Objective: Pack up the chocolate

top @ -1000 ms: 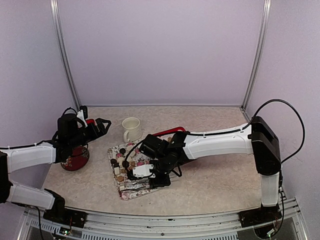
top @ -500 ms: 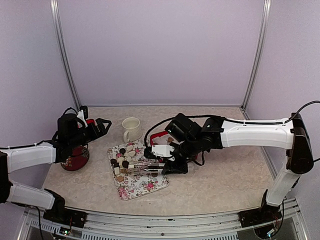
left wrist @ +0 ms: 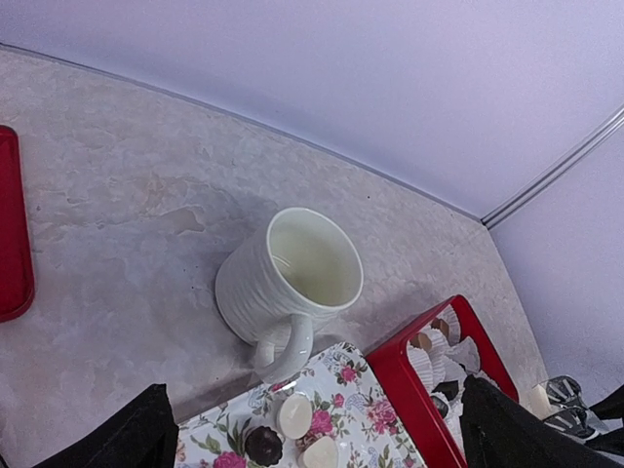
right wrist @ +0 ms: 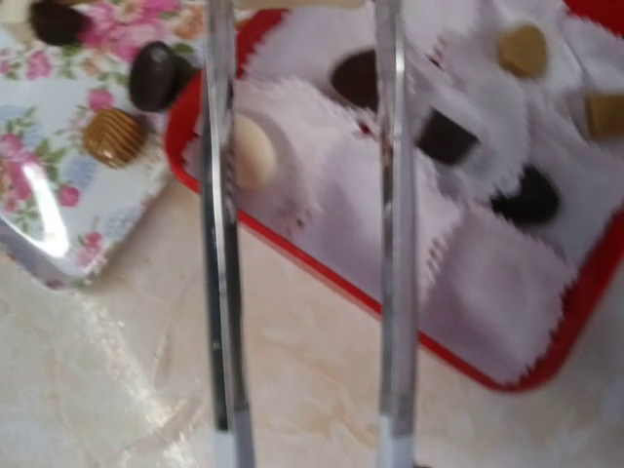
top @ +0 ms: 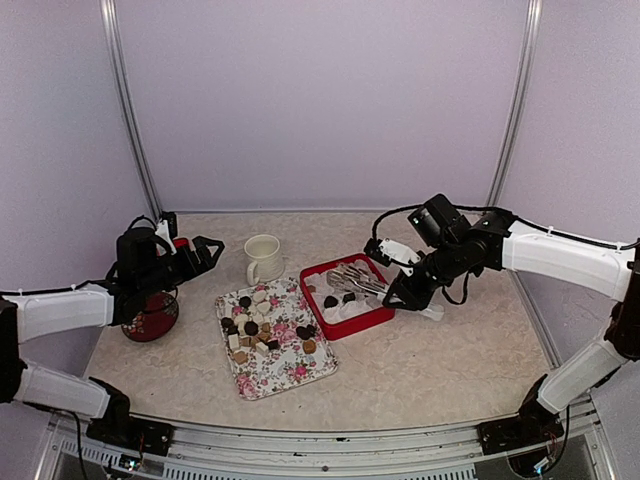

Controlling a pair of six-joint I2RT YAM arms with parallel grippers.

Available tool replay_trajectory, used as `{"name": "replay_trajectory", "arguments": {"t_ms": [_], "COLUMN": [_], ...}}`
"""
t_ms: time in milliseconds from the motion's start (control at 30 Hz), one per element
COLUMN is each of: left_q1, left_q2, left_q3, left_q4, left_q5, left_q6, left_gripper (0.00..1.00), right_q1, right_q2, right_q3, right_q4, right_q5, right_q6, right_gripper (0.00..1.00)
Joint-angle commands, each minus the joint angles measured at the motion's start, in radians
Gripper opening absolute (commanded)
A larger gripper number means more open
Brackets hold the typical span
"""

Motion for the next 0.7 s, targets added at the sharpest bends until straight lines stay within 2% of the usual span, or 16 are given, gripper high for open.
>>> {"name": "replay_trajectory", "arguments": {"t_ms": [0, 333, 667], "left_q1": [0.007, 0.007, 0.005], "left_q2": [0.006, 0.013, 0.024], "left_q3": [0.006, 0.011, 0.015], "left_q4": [0.025, 0.028, 0.037], "left_q5": [0.012, 0.014, 0.020], "left_q6": [-0.001, -0.004, -0.009], "left_gripper": [0.99, 0.99, 0.99], "right_q1": [-0.044, -0.072, -0.081], "right_q2": [-0.027, 0.000, 0.025], "right_q3": [-0.023, -0.014, -0.038], "right_q4": [-0.043, -0.120, -0.119], "right_q5": [-0.008, -0.031, -0.050], "right_q6": [0.069, 0.151, 0.166], "right_gripper": [0.28, 0.28, 0.29]}}
